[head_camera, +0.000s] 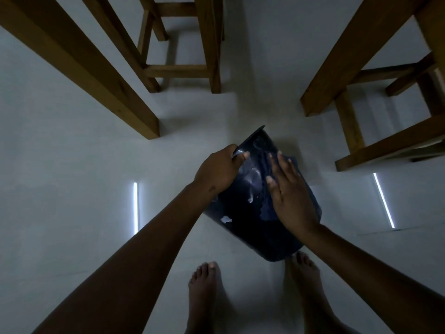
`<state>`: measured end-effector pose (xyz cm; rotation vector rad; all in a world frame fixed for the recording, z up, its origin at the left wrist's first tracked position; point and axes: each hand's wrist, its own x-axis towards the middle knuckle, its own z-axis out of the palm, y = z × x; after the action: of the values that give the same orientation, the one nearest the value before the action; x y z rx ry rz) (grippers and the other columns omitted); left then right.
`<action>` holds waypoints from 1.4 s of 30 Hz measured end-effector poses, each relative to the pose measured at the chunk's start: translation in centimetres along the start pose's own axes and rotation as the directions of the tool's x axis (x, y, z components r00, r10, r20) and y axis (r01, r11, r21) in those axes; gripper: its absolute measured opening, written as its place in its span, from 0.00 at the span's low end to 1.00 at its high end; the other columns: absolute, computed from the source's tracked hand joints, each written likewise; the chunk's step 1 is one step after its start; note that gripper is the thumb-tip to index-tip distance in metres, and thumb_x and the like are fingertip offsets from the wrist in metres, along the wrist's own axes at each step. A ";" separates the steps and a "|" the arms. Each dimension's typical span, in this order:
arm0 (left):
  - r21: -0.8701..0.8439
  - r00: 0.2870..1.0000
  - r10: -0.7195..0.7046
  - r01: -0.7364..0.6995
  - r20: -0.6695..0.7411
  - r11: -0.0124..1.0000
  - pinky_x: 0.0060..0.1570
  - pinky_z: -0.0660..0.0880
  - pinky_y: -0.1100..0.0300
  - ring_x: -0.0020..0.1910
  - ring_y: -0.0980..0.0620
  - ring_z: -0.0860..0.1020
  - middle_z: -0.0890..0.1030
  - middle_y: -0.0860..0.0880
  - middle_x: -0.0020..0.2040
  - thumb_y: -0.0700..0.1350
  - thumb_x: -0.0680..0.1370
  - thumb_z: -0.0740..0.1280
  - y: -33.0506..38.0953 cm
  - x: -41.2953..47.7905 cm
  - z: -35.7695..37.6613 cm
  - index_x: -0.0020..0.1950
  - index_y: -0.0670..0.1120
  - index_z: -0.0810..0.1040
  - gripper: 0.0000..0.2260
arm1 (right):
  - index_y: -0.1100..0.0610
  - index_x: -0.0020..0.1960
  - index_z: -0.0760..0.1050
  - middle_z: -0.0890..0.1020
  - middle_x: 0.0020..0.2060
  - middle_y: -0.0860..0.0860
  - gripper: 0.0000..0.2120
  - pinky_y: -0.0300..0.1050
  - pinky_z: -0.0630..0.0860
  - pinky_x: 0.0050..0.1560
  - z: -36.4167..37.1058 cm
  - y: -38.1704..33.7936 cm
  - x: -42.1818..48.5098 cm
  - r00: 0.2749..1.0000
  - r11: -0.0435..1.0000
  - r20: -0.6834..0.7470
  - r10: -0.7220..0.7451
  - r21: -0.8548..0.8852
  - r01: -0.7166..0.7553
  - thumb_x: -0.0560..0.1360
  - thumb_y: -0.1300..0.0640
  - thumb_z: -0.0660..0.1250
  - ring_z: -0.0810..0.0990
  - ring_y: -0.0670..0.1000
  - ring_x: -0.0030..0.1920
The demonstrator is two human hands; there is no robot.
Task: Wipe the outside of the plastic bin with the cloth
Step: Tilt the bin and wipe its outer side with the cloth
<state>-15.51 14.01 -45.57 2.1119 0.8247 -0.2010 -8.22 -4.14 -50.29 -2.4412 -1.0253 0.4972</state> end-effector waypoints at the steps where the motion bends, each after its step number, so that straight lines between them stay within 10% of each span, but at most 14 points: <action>1: 0.001 1.000 -0.010 0.010 -0.003 1.000 0.47 0.72 0.56 0.49 0.46 0.79 0.82 0.45 0.50 0.56 0.81 0.57 -0.4 -0.2 0.0 0.54 0.46 0.75 0.15 | 0.46 0.77 0.48 0.51 0.78 0.49 0.25 0.62 0.59 0.72 0.4 -0.2 -1.2 1.000 0.998 -0.002 0.005 -0.055 -0.005 0.81 0.44 0.44 0.49 0.55 0.77; 6: 0.020 1.000 -0.011 0.011 -0.016 1.000 0.43 0.68 0.58 0.45 0.46 0.77 0.80 0.45 0.46 0.56 0.81 0.58 -0.2 0.4 0.1 0.49 0.48 0.72 0.12 | 0.43 0.77 0.47 0.50 0.78 0.50 0.26 0.60 0.51 0.73 1.7 -1.4 -3.5 0.946 0.897 0.119 -0.301 -0.302 0.323 0.80 0.45 0.48 0.46 0.58 0.77; 13: -0.026 0.999 0.046 -0.047 -0.025 0.999 0.40 0.74 0.61 0.43 0.53 0.79 0.80 0.52 0.46 0.56 0.82 0.55 -1.7 -1.4 -0.1 0.54 0.50 0.74 0.13 | 0.47 0.77 0.50 0.54 0.77 0.49 0.25 0.60 0.59 0.72 0.0 1.0 0.0 1.000 1.000 -0.020 -0.001 -0.009 0.001 0.81 0.44 0.44 0.52 0.55 0.77; 19: -0.038 0.994 0.061 -0.065 -0.089 0.997 0.47 0.76 0.56 0.46 0.50 0.80 0.83 0.49 0.48 0.55 0.82 0.55 -1.1 -0.4 0.3 0.54 0.48 0.75 0.14 | 0.45 0.77 0.47 0.50 0.78 0.50 0.27 0.61 0.53 0.73 1.6 -1.2 -2.7 0.954 0.899 0.088 -0.288 -0.320 0.301 0.80 0.47 0.50 0.46 0.58 0.77; 25: -0.034 0.997 0.027 -0.029 -0.072 0.999 0.44 0.71 0.58 0.44 0.50 0.77 0.79 0.51 0.46 0.55 0.82 0.54 -0.2 -0.4 0.6 0.56 0.47 0.74 0.15 | 0.47 0.77 0.50 0.53 0.78 0.49 0.25 0.60 0.57 0.73 -0.1 0.4 -0.1 0.999 0.998 -0.043 -0.001 -0.058 -0.001 0.81 0.45 0.45 0.48 0.53 0.77; 31: -0.059 0.996 0.033 -0.038 -0.083 0.998 0.44 0.73 0.57 0.45 0.50 0.79 0.80 0.51 0.46 0.56 0.82 0.54 -1.1 -0.6 0.6 0.53 0.49 0.74 0.14 | 0.46 0.77 0.47 0.51 0.78 0.50 0.27 0.61 0.53 0.73 1.8 -0.7 -3.2 0.945 0.876 0.096 -0.311 -0.358 0.324 0.80 0.47 0.49 0.46 0.59 0.77; 37: -0.027 0.998 0.019 -0.020 -0.059 0.999 0.43 0.69 0.59 0.43 0.51 0.75 0.77 0.52 0.46 0.55 0.82 0.55 -0.1 -0.2 0.5 0.56 0.48 0.73 0.14 | 0.50 0.77 0.55 0.58 0.77 0.51 0.25 0.60 0.61 0.71 0.1 0.9 -0.1 0.994 0.998 -0.105 -0.008 -0.057 0.002 0.81 0.45 0.47 0.54 0.55 0.76; 42: -0.058 0.998 0.009 -0.013 -0.066 0.998 0.44 0.74 0.58 0.44 0.50 0.79 0.81 0.49 0.48 0.57 0.82 0.54 -0.6 -0.3 0.5 0.55 0.49 0.74 0.15 | 0.47 0.77 0.50 0.52 0.78 0.53 0.28 0.64 0.54 0.72 2.0 -0.9 -4.0 0.963 0.895 0.078 -0.260 -0.355 0.270 0.78 0.47 0.50 0.48 0.61 0.77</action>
<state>-16.07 13.73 -46.11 2.0775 0.8472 -0.1011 -12.37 -6.01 -50.80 -2.5476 -1.5563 0.2677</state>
